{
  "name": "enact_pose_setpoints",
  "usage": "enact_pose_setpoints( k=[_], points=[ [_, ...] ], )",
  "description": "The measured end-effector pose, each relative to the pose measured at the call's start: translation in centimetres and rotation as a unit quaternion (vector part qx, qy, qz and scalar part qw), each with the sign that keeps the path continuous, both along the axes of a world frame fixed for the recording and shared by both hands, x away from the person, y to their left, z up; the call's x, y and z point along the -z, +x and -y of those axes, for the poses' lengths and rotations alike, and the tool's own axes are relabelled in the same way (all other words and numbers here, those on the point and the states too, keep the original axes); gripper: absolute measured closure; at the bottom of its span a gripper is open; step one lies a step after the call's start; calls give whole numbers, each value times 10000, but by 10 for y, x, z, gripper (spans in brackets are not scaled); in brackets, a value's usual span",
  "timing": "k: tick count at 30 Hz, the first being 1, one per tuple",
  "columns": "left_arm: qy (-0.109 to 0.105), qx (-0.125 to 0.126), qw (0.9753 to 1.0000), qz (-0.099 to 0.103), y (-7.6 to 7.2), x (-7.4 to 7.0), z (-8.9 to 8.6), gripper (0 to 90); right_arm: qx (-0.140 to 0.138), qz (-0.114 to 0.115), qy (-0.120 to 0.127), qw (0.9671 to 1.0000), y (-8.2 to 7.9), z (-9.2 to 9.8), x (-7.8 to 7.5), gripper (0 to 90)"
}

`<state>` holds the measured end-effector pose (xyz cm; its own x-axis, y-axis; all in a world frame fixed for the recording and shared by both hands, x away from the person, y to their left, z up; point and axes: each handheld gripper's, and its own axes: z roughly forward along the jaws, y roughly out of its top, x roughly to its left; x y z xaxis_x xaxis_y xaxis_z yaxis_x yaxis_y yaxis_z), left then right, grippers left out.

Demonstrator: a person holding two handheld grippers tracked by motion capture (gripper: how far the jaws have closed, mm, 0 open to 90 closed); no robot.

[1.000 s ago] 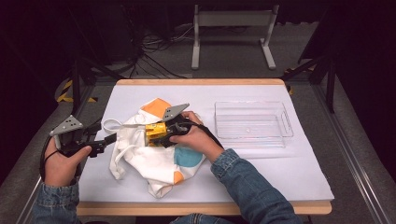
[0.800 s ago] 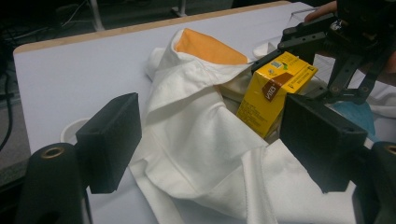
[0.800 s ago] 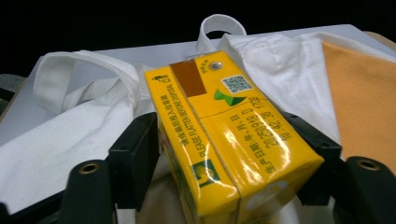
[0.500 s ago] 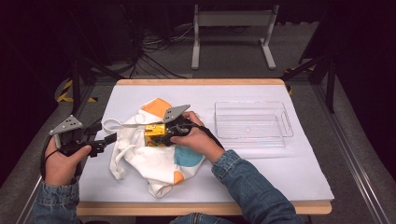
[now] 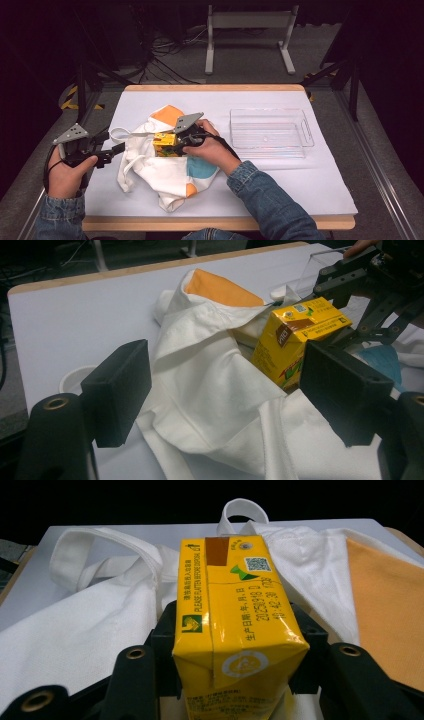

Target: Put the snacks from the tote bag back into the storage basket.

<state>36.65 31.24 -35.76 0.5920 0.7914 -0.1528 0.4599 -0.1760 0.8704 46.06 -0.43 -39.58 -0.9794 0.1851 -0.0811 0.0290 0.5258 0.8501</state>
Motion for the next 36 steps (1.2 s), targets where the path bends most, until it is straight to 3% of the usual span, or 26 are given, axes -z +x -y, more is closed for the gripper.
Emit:
enact_pose_setpoints(
  k=[19, 36],
  points=[
    [25, 58, 10000, -10, 1, -1, 4, 215, -72, 74, 754, 9971, -7, 15, -40, 521],
    [8, 60, 10000, 4, 1, -1, 5, 213, -291, 122, 764, 9966, -14, 38, -71, 521]
  ],
)
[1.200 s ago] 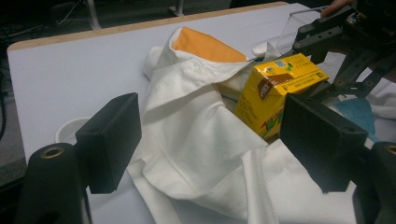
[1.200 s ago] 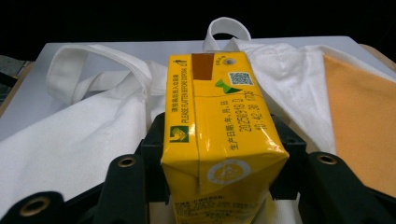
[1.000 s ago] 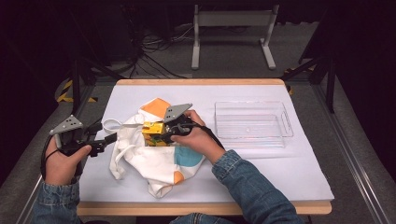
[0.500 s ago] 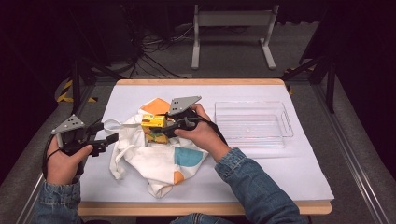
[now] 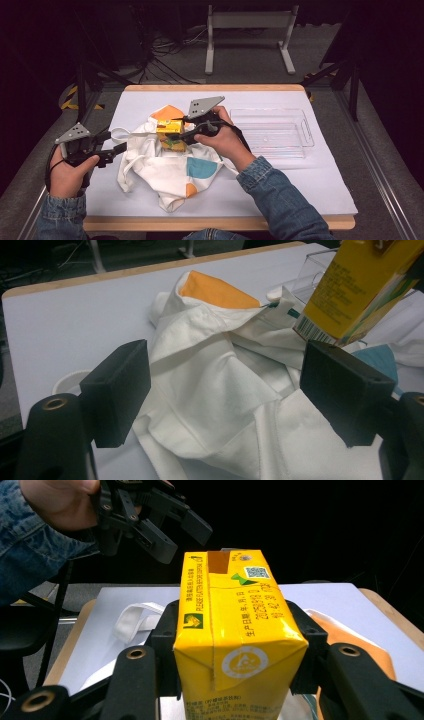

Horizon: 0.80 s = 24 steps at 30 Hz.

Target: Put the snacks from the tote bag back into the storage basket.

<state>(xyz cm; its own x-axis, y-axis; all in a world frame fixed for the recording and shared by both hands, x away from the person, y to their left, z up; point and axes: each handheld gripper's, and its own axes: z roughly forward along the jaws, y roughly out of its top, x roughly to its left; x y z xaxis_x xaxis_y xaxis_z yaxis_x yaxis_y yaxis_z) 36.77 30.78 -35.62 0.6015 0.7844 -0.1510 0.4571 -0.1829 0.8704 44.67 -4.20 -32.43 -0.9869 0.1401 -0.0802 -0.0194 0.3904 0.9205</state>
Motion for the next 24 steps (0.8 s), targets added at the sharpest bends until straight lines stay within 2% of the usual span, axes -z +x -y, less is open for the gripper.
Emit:
enact_pose_setpoints(
  k=[9, 24],
  points=[
    [0, 50, 10000, -1, 3, -1, 4, 210, 17, -6, 97, 10000, -4, 22, -16, 520],
    [29, 148, 9999, -14, 10, -1, 10, 196, 104, 76, -35, 9999, -11, 61, -33, 520]
  ],
)
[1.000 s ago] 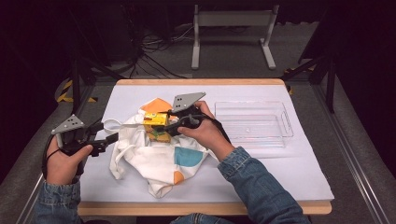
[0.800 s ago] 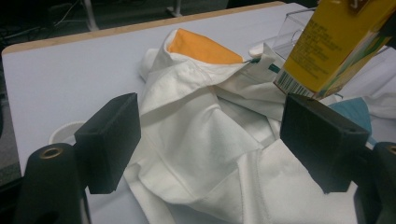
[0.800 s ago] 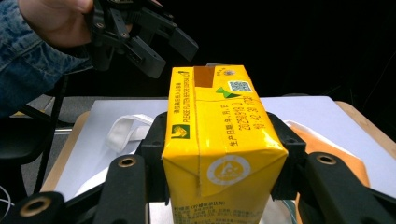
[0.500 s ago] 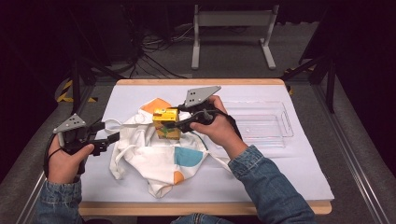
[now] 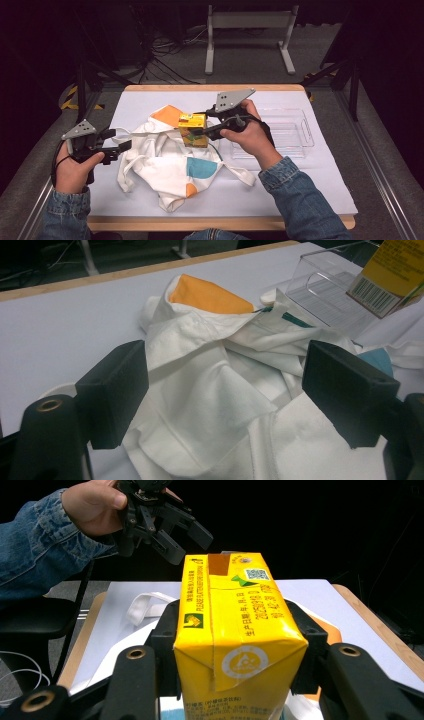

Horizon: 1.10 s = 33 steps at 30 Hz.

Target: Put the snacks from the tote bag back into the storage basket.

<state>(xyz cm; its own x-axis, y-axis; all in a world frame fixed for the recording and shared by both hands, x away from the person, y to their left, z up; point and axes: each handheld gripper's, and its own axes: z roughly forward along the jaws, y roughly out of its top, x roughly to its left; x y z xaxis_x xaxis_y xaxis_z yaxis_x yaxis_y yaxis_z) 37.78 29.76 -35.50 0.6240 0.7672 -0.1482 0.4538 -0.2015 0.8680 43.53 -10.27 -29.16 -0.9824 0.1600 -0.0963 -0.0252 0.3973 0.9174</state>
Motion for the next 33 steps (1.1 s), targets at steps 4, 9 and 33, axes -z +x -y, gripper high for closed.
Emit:
enact_pose_setpoints(
  k=[4, 9, 33],
  points=[
    [-6, 9, 10000, -11, 2, 0, 2, 195, 48, -23, -26, 10000, 0, 13, -3, 520],
    [20, 39, 10000, -37, 2, 1, 3, 194, 79, -12, -38, 10000, 0, 26, -6, 519],
    [-36, 90, 9999, -43, -1, 2, 4, 165, 233, -70, 88, 9997, 7, 90, -14, 519]
  ],
)
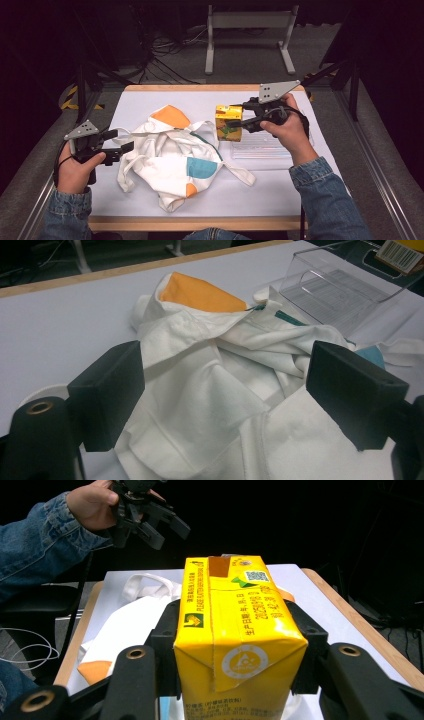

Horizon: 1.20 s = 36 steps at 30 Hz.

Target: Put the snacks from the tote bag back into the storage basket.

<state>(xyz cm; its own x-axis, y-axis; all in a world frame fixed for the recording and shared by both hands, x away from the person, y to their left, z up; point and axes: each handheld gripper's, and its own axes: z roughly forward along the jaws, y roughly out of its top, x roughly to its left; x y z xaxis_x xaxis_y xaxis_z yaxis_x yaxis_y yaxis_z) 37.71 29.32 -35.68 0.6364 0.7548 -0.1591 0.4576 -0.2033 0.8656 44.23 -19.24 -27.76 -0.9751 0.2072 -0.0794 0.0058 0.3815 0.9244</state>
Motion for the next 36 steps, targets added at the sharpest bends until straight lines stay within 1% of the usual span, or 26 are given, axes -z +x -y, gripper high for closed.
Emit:
enact_pose_setpoints(
  k=[2, 3, 4, 5, 7, 13, 16, 20, 22, 27, 32, 36],
  points=[
    [-1, -25, 10000, -8, 0, 0, 0, 164, 54, -48, -2, 10000, 2, 6, 1, 519],
    [59, -41, 10000, 2, 0, 1, 0, 164, 122, -87, -22, 9999, 4, 10, 2, 519],
    [59, -41, 10000, 2, 0, 1, 0, 163, 181, -78, -32, 9998, 5, 13, 3, 519],
    [94, -96, 9999, -8, 0, 2, -1, 163, 229, -82, -48, 9997, 6, 15, 4, 519],
    [109, -101, 9999, -11, 1, 2, -1, 164, 277, -84, -53, 9996, 7, 18, 5, 519],
    [126, -103, 9999, -14, -1, 2, -1, 164, 469, -145, -5, 9988, 13, 34, 10, 519],
    [119, -120, 9998, -39, -2, 3, -2, 164, 579, -193, 76, 9981, 17, 44, 14, 519],
    [127, -137, 9998, -52, -3, 3, -3, 163, 720, -202, 28, 9972, 21, 52, 18, 519],
    [139, -155, 9998, -54, -4, 3, -3, 163, 733, -248, -22, 9970, 22, 54, 21, 519],
    [143, -160, 9998, -60, -4, 4, -3, 162, 724, -251, -121, 9970, 25, 56, 25, 518],
    [163, -155, 9997, -51, -4, 4, -3, 162, 662, -304, -175, 9972, 27, 58, 29, 517],
    [184, -177, 9996, -100, -7, 6, -3, 161, 648, -357, -255, 9969, 29, 60, 34, 517]
  ],
)
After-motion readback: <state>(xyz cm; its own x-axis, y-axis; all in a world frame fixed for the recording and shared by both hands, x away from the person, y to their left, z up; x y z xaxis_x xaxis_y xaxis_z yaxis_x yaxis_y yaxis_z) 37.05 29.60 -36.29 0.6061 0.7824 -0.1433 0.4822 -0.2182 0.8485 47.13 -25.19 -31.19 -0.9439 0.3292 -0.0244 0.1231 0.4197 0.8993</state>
